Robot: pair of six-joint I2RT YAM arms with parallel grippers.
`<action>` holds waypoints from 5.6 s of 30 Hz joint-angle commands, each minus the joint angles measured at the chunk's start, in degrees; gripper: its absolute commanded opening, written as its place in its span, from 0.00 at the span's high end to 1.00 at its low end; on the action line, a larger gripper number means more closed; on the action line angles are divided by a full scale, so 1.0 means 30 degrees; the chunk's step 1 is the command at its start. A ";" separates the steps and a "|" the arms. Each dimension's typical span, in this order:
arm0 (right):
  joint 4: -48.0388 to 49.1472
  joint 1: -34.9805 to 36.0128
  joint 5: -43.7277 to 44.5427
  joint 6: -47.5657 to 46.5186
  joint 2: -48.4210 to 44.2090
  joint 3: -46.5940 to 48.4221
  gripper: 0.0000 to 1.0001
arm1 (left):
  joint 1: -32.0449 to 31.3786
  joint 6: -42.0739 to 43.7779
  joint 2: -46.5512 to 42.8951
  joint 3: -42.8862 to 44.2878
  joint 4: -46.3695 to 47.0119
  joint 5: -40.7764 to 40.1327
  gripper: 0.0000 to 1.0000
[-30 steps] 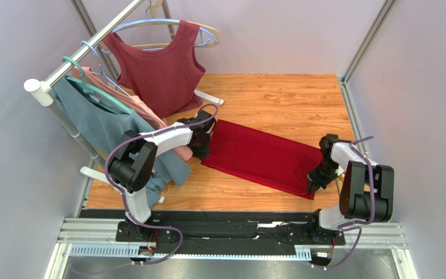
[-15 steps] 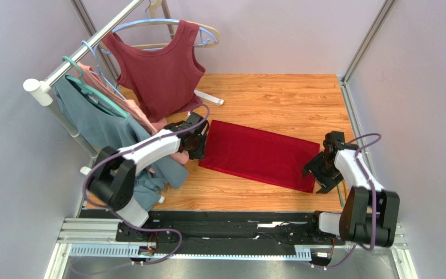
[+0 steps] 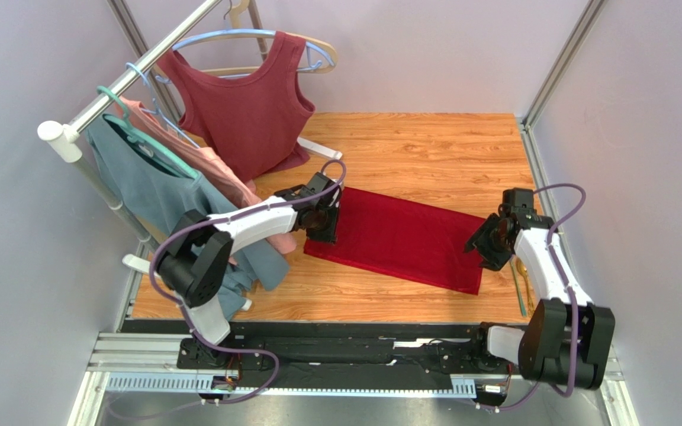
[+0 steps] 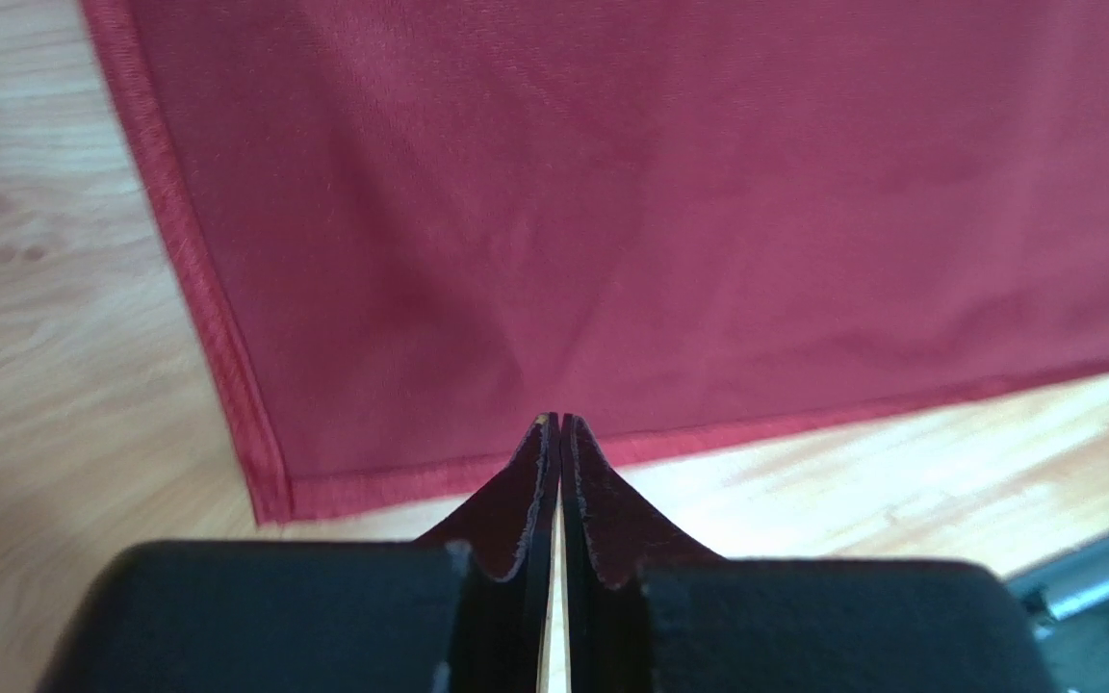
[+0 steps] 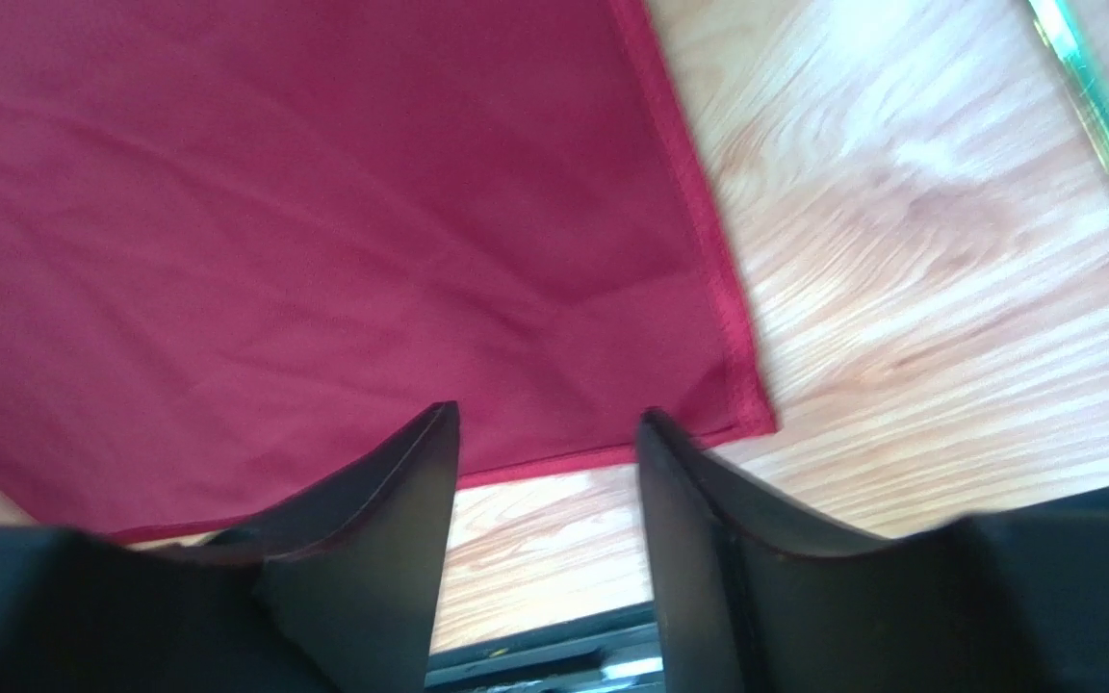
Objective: Fold the napkin into a case and place the utensils inside
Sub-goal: Fold and flatten the napkin at the center of the board, then pick up the rectangle-folded napkin from the center of the board, then fold the rectangle-folded napkin at the center of the board.
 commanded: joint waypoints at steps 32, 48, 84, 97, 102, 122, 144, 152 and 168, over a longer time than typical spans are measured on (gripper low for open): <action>0.6739 0.0208 0.0998 -0.2938 0.8050 0.0164 0.80 | -0.0621 -0.0019 -0.1391 0.1370 0.0639 0.2376 0.93; 0.1523 0.0238 0.2230 -0.3524 0.1985 0.2741 1.00 | -0.3490 -0.3271 0.9093 1.2407 -0.0440 0.0330 1.00; 0.0789 0.5743 -0.2109 -0.2441 0.3505 0.8978 1.00 | -0.2496 -0.0162 0.4616 0.6356 -0.0859 -0.0266 1.00; 0.0760 0.7093 -0.2692 -0.1913 0.4885 0.9979 1.00 | -0.4898 -0.4178 0.7401 0.6380 0.2103 0.1498 1.00; 0.1491 0.7151 -0.3859 -0.2088 0.4972 0.8866 1.00 | -0.4373 -0.3420 0.5383 0.4860 0.1518 0.0064 1.00; 0.3452 1.1837 -0.5357 -0.1593 0.9331 1.0299 1.00 | -0.1822 -0.3151 0.1979 -0.3111 0.3362 -0.0671 1.00; 0.6064 1.3158 -0.3485 0.2597 1.2618 1.0037 1.00 | -0.1793 -0.3710 0.0603 -0.4401 0.3774 -0.0729 1.00; 0.5125 1.3158 -0.2488 0.2394 1.2532 0.9335 1.00 | -0.1822 -0.3593 0.0456 -0.4343 0.3598 -0.0847 1.00; 0.3983 1.2572 -0.0493 0.1544 1.1389 0.8279 1.00 | -0.1822 -0.3388 0.0281 -0.4254 0.3334 -0.0846 1.00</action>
